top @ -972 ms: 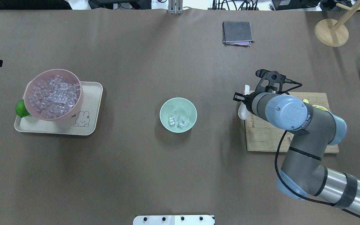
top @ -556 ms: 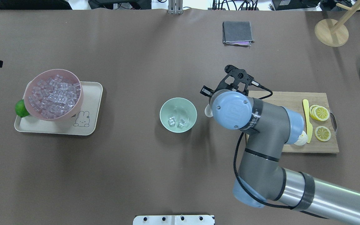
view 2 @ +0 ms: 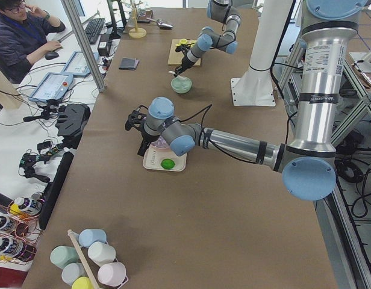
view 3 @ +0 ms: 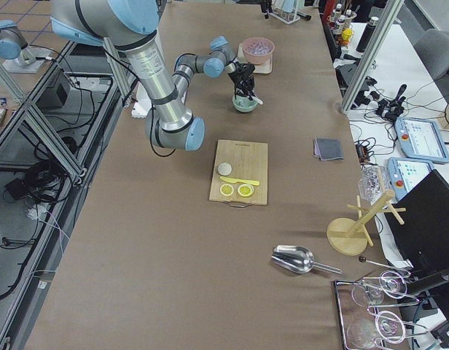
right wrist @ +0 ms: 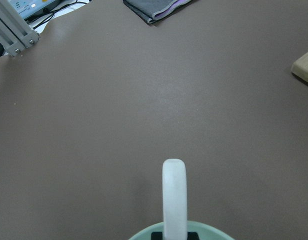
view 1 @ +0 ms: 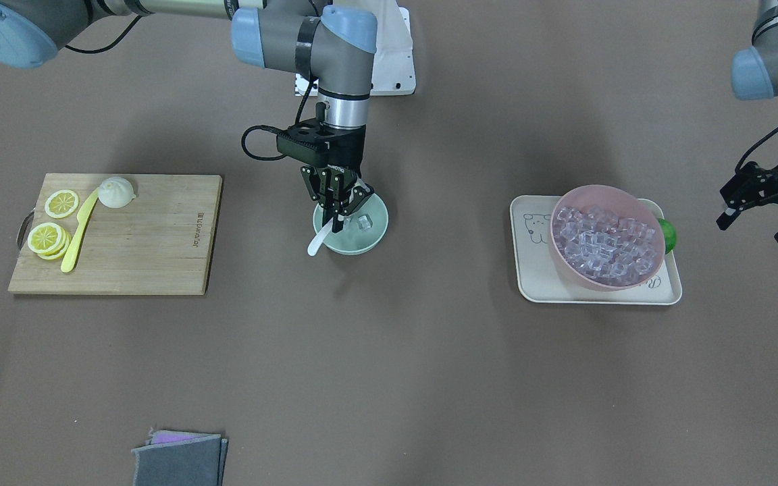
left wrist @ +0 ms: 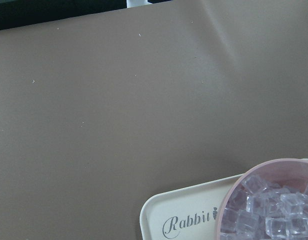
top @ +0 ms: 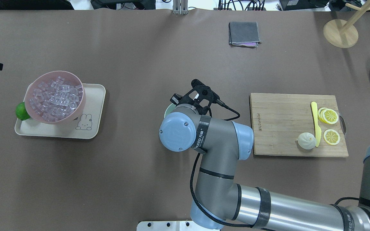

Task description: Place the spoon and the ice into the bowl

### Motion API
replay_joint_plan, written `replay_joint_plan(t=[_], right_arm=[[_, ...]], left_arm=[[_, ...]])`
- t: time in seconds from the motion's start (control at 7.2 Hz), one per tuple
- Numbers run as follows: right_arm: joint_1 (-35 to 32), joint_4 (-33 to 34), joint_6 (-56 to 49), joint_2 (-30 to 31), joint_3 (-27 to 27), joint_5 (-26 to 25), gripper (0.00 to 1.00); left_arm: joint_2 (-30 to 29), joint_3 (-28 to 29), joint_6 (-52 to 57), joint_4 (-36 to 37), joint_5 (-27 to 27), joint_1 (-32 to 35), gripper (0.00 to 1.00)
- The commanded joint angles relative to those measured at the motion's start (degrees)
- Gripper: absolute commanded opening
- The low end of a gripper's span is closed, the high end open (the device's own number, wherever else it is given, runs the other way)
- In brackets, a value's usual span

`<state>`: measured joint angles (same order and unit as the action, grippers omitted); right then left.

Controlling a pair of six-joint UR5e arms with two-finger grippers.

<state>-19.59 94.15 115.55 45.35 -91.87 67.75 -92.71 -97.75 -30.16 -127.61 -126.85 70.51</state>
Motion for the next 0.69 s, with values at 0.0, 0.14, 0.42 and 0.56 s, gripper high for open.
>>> replay_joint_plan(t=[0.0, 0.14, 0.42, 0.56], right_arm=[[1.7, 0.2, 0.6, 0.4, 0.8, -2.9, 0.30], [2.4, 0.2, 0.6, 0.8, 0.8, -4.2, 0.52], [1.9, 0.2, -0.1, 0.8, 0.6, -4.6, 1.00], [0.8, 0.2, -2.1, 0.9, 0.0, -4.4, 1.00]], left_arm=[[0.0, 0.4, 0.0, 0.0, -0.1, 0.0, 0.98], [0.0, 0.4, 0.0, 0.0, 0.0, -0.1, 0.98], [0.1, 0.8, 0.0, -0.9, 0.0, 0.0, 0.98], [0.2, 0.7, 0.0, -1.0, -0.1, 0.0, 0.98]])
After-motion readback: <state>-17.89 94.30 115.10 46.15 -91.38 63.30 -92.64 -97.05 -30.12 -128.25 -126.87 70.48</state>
